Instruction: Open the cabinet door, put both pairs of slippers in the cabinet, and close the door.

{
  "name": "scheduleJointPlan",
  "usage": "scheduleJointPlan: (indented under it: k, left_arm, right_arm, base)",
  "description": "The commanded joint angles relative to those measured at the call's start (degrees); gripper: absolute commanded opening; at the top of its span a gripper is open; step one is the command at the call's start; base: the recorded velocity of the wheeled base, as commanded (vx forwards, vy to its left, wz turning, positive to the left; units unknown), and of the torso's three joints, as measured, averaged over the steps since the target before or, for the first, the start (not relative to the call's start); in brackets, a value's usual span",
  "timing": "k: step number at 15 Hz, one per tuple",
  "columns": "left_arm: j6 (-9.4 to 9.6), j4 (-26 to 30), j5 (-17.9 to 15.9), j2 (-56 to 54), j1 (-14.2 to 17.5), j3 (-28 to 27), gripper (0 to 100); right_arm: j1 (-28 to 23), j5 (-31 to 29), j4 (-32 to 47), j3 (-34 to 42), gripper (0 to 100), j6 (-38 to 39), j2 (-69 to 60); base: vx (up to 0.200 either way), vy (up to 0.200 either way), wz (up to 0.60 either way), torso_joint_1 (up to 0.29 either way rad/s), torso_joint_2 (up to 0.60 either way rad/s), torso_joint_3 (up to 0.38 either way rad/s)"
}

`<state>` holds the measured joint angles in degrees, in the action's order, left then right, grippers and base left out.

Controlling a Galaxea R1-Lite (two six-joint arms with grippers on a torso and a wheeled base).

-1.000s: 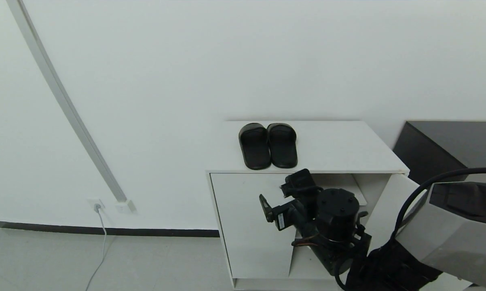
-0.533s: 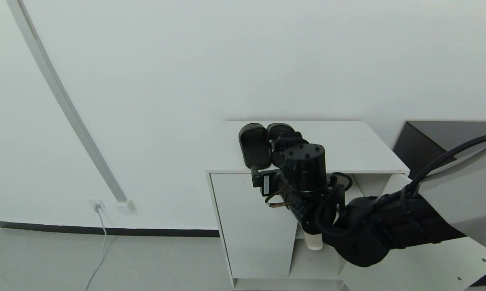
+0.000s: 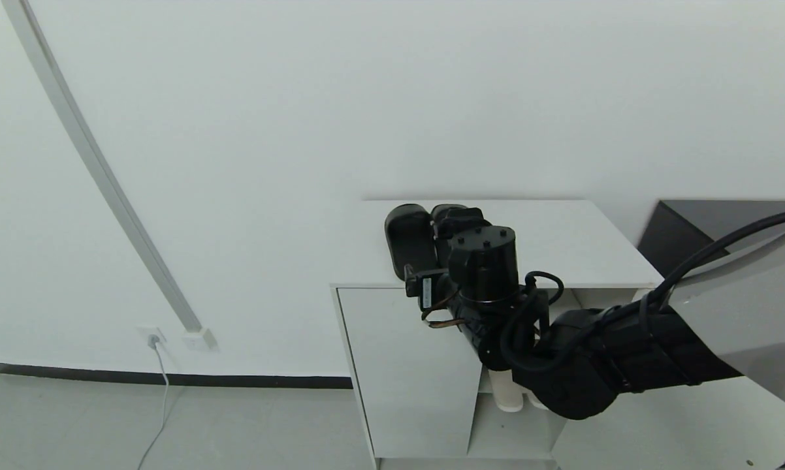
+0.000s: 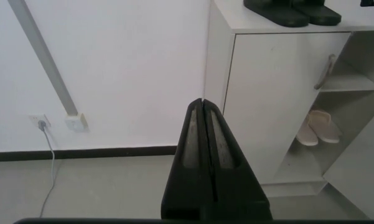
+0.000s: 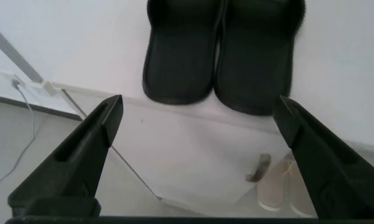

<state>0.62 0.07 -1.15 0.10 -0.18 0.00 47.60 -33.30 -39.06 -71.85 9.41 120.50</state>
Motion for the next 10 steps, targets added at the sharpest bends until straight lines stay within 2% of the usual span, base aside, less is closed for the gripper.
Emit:
scheduleJointPlan:
  k: [1, 5, 10]
  left_arm:
    - [-0.01, 0.0, 0.0, 0.0, -0.1, 0.0, 0]
    - [-0.01, 0.0, 0.1, 0.0, 0.0, 0.0, 0]
    - [-0.01, 0.0, 0.1, 0.0, 0.0, 0.0, 0]
  right_arm:
    - [-0.1, 0.0, 0.0, 0.0, 100, 0.0, 0.3]
    - [-0.1, 0.0, 0.1, 0.0, 100, 0.0, 0.3]
    - [-0.2, 0.1, 1.3, -1.4, 100, 0.2, 1.4]
  base:
    - [0.2, 0.0, 0.0, 0.012, 0.0, 0.002]
    - [0.2, 0.0, 0.0, 0.006, 0.0, -0.004]
    - [0.0, 0.0, 0.0, 0.0, 0.0, 0.0]
